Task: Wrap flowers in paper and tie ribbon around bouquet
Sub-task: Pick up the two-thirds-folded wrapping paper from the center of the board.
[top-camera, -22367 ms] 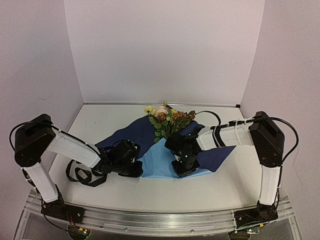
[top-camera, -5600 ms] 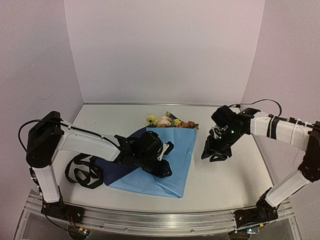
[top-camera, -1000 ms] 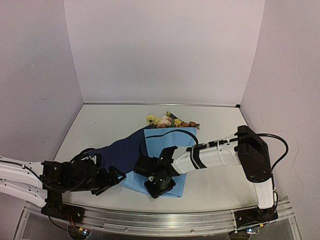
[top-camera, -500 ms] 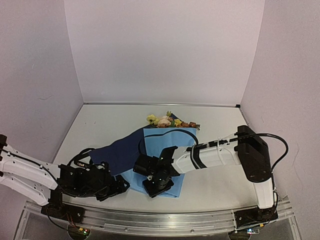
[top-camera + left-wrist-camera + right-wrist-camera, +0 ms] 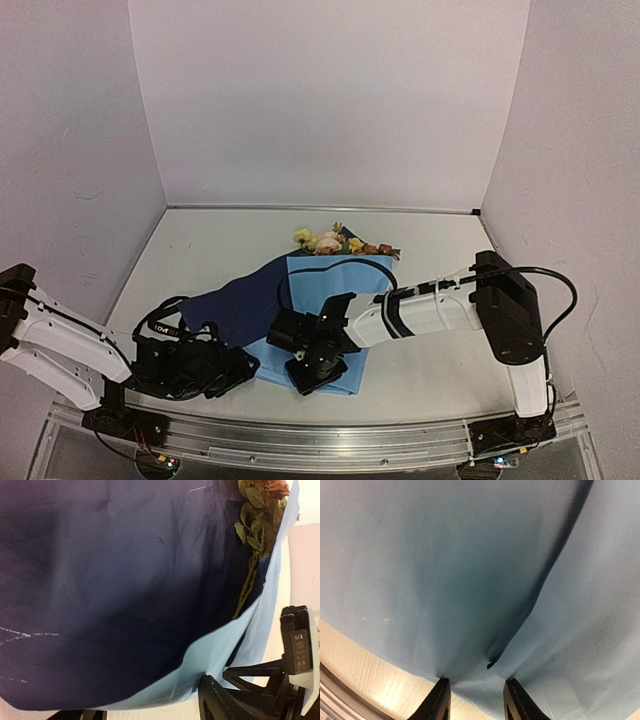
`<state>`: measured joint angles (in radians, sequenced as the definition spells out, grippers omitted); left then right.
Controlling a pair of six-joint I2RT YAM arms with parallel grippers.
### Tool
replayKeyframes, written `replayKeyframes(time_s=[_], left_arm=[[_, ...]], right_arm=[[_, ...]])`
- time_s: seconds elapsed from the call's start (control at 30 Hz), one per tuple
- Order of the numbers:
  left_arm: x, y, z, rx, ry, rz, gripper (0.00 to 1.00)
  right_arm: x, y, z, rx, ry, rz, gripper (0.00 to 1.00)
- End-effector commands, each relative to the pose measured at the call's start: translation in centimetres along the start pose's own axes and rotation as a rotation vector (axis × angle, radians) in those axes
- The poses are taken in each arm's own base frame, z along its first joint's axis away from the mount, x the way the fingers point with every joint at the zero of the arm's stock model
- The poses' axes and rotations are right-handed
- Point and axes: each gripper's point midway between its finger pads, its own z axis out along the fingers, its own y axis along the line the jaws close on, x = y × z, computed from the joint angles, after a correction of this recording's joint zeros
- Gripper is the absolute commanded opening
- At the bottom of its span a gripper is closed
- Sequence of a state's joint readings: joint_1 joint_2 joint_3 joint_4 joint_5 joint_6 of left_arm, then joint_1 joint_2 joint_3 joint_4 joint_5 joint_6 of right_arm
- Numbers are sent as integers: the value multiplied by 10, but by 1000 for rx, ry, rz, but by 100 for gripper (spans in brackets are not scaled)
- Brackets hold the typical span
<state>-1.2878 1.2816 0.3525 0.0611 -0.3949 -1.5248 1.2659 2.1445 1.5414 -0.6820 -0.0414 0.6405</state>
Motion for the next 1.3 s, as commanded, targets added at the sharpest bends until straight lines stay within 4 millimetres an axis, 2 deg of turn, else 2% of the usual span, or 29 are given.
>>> replayKeyframes(time_s=[0.0, 0.3, 0.6, 0.73, 0.97, 1.17, 1.27], left_arm=[[-6, 8, 6, 12, -44, -63, 47], [-5, 36, 9, -33, -48, -85, 12], [-16, 37, 3, -42, -95, 0, 5], [-23, 17, -3, -15, -128, 116, 0], [-25, -39, -15, 61, -176, 346, 0], [-17, -88, -26, 153, -191, 484, 0], [-14, -94, -29, 169, -191, 493, 0]], right_arm=[[13, -8, 20, 24, 30, 14, 37], [16, -8, 23, 25, 42, 12, 37], [21, -13, 26, 36, 53, 14, 37], [23, -13, 28, 36, 63, 17, 38], [24, -12, 29, 35, 71, 22, 41], [24, -11, 27, 30, 80, 15, 43], [24, -12, 27, 31, 81, 13, 45]])
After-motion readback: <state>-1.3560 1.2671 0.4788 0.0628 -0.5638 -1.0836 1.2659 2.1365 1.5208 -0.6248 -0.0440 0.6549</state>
